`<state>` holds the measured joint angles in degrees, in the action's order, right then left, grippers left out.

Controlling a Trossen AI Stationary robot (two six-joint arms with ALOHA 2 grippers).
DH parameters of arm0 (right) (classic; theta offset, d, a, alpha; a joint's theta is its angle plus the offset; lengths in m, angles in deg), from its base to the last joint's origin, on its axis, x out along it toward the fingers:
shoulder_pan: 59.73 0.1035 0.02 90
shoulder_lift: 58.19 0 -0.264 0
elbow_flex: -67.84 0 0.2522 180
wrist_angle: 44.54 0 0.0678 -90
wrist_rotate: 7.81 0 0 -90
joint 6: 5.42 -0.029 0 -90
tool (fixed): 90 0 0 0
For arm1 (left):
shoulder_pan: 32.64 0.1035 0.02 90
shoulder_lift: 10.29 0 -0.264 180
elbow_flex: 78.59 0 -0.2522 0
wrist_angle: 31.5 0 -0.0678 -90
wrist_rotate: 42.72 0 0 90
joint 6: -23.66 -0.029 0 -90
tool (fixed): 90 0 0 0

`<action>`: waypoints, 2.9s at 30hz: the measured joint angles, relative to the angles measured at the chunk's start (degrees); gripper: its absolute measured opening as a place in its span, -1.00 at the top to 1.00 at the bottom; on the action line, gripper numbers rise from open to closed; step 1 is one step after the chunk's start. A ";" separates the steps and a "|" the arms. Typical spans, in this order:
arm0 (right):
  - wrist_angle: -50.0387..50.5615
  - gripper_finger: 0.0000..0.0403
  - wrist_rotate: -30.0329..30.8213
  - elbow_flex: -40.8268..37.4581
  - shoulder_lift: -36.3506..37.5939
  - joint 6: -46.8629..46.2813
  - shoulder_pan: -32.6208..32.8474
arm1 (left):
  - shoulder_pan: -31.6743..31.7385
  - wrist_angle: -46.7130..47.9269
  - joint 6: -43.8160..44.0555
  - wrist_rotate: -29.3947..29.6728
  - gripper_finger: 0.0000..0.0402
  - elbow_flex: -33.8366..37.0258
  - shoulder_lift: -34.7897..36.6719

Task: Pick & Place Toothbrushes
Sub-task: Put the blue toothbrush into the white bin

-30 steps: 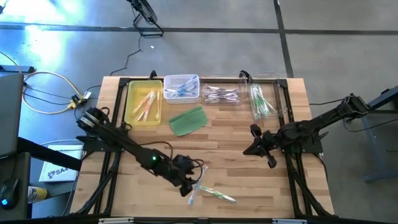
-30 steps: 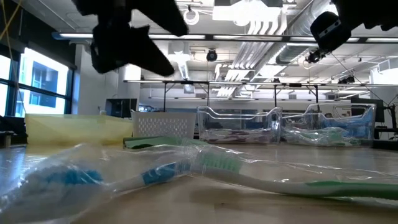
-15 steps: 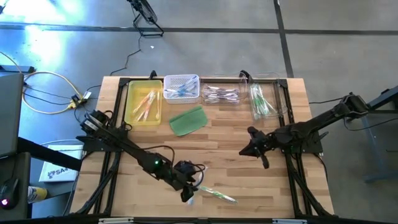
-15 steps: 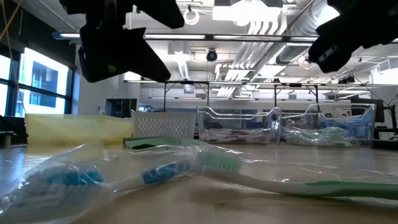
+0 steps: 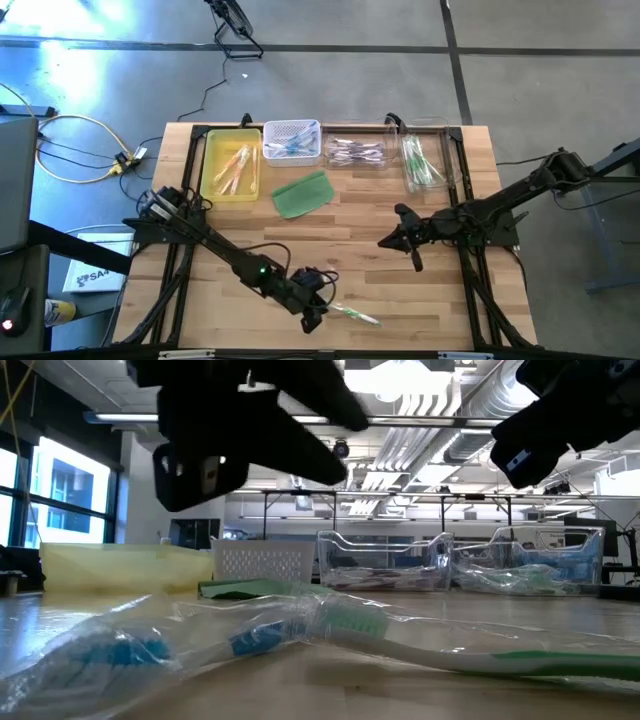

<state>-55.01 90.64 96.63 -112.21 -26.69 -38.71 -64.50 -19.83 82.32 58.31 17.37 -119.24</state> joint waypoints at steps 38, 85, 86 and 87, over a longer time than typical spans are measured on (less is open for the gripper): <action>-0.82 0.99 -0.85 -0.09 -0.48 2.40 0.00 | 0.24 25.43 6.00 -2.42 1.00 -9.90 -8.74; 1.61 0.99 -0.44 0.02 -0.46 5.22 0.00 | 10.88 29.47 -28.77 10.41 1.00 -9.70 -0.73; 1.64 0.99 -0.44 0.02 -0.46 5.23 0.00 | 10.90 31.03 -28.86 10.17 1.00 -9.70 0.16; 1.63 0.99 -0.44 0.02 -0.46 5.27 0.00 | 10.91 32.39 -28.86 10.06 1.00 -9.70 0.96</action>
<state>-53.38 90.20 96.65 -112.67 -21.42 -38.71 -53.59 12.56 53.46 68.38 7.67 -118.28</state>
